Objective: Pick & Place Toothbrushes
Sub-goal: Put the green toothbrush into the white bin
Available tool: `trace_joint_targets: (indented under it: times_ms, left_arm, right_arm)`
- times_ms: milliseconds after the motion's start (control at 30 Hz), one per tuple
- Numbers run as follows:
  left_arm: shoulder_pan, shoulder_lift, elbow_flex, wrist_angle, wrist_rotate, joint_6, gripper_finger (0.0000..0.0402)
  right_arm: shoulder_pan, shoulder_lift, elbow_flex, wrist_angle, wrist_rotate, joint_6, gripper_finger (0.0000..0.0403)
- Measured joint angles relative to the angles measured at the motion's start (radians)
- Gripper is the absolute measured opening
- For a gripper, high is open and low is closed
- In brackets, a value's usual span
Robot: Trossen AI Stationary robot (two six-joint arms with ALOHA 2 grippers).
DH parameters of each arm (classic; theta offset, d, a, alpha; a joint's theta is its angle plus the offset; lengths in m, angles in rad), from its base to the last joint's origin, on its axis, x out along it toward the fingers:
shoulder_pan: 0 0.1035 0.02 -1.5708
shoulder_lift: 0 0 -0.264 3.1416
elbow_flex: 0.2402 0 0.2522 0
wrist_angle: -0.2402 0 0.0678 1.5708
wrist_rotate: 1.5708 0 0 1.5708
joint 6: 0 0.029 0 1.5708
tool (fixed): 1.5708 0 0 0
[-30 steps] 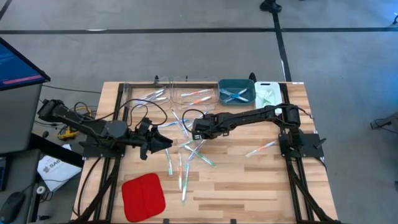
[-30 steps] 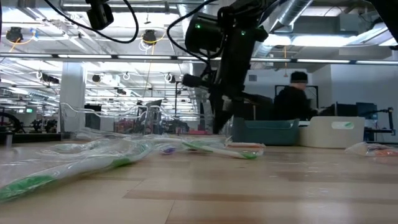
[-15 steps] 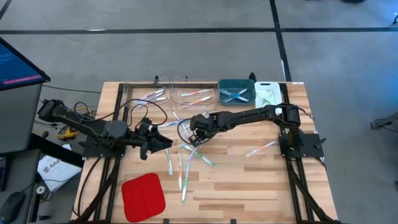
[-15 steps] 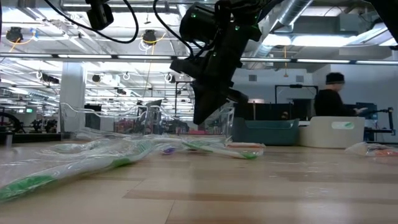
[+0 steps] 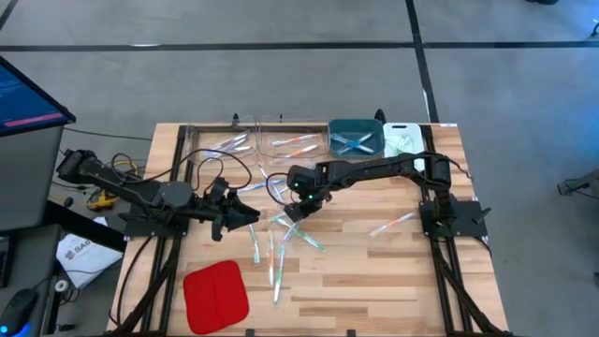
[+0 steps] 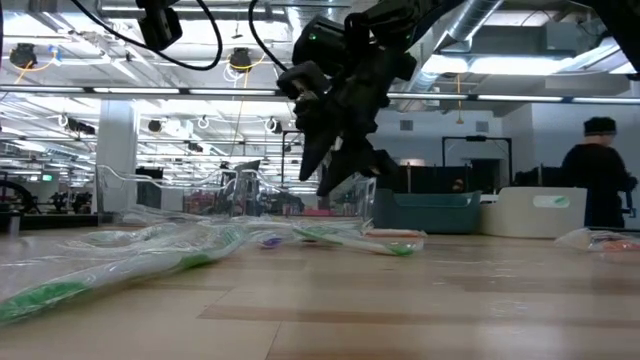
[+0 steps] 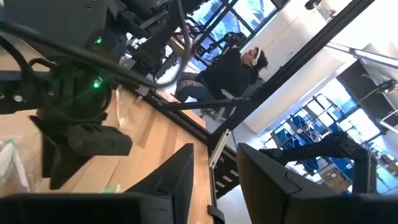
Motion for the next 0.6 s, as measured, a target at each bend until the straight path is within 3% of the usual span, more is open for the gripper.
trace_joint_targets:
  times_ms: [400,600]
  left_arm:
    - [0.000,0.000,0.000,-0.002,0.000,0.021,0.0117]
    - [0.000,0.000,0.000,-0.002,0.000,0.048,0.0117]
  right_arm:
    - [-0.006,0.000,0.000,-0.001,0.070,0.500,0.0124]
    - [-0.026,0.013,-0.001,-0.038,0.060,0.877,0.0150]
